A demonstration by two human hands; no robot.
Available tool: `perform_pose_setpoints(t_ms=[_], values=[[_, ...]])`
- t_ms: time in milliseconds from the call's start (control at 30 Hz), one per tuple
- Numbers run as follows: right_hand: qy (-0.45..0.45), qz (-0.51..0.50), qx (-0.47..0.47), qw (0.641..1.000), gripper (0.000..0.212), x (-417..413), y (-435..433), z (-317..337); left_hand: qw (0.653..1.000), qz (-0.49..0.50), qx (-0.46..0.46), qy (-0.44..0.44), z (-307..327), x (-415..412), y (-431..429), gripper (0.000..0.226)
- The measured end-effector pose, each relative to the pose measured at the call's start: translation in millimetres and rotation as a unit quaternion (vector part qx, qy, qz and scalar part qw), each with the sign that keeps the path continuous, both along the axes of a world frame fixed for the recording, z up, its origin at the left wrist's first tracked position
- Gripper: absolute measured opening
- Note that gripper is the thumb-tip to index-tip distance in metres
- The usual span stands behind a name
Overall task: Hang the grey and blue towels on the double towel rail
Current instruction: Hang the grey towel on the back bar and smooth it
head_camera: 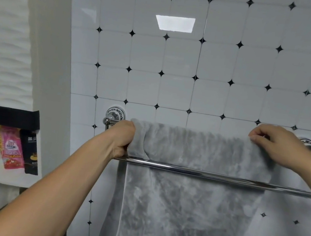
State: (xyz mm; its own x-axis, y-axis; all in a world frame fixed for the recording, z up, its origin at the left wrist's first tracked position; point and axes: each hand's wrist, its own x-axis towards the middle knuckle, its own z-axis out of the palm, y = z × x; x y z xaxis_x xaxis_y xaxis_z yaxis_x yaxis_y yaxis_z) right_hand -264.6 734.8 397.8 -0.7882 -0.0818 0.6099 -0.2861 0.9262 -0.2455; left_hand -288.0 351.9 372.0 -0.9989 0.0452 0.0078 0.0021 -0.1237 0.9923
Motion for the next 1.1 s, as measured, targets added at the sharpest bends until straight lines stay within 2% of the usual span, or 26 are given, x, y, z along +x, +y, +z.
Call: perform_pose_setpoints(t_ms=[167,267,433,567,733,867,1000,1100], values=[[0.004,-0.033,0.025,0.999,0.015,-3,3,2,0.992,0.113,-0.049,0.017,11,1,-1,0.021],[0.014,-0.052,0.012,0.998,0.015,-2,16,4,0.985,0.148,-0.085,0.021,16,2,-14,0.016],[0.016,-0.035,0.007,0.999,0.012,-4,12,-1,0.98,0.158,-0.111,0.056,17,10,-17,0.004],[0.007,0.01,-0.087,0.996,0.007,7,16,-1,0.983,0.127,-0.115,0.07,14,15,-18,0.008],[-0.033,0.017,-0.073,0.997,0.013,16,19,-3,0.972,0.153,-0.146,0.104,10,15,-17,0.016],[-0.036,0.011,-0.033,0.999,0.022,16,18,4,0.968,0.185,-0.117,0.122,15,10,-20,0.017],[-0.048,-0.008,0.026,0.998,0.017,15,18,4,0.964,0.203,-0.122,0.122,18,4,-26,0.018],[-0.058,-0.014,0.002,0.998,0.016,21,30,7,0.956,0.219,-0.142,0.136,19,1,-28,0.019]])
